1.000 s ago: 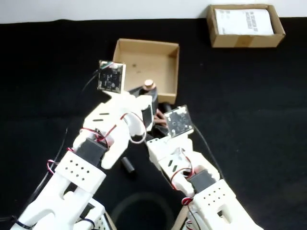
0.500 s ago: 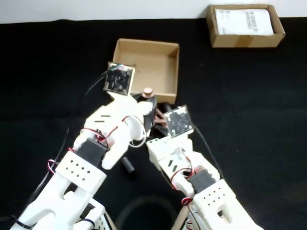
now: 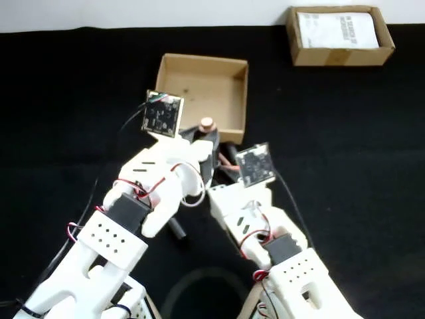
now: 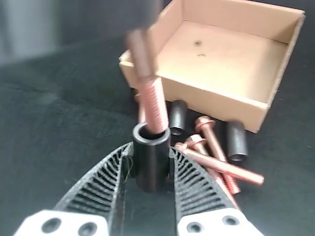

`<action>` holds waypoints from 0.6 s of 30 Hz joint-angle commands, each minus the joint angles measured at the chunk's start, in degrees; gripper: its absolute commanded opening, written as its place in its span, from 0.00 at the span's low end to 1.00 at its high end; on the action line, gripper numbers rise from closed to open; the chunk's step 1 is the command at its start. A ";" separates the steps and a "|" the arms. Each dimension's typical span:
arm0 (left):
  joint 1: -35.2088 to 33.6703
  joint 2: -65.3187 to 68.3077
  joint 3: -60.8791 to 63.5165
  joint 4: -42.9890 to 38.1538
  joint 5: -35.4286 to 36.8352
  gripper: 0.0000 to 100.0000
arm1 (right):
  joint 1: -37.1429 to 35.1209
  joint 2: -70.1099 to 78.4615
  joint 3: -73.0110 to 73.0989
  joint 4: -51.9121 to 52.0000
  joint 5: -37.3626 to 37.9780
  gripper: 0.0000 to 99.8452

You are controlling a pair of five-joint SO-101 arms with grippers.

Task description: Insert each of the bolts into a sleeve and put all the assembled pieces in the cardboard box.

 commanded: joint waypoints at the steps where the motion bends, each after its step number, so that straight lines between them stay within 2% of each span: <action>1: 1.36 0.04 -0.22 1.49 -0.18 0.01 | 1.98 0.04 -0.84 -1.63 0.00 0.01; 13: 3.82 0.40 2.24 1.49 -0.35 0.02 | 1.89 0.31 -0.84 -1.63 0.09 0.01; 15: 3.65 0.22 2.15 2.20 -0.35 0.07 | 1.89 0.31 -0.84 -1.45 0.09 0.01; 18: 3.47 0.13 0.75 7.74 -0.18 0.21 | 2.15 0.13 -0.66 -1.45 0.00 0.01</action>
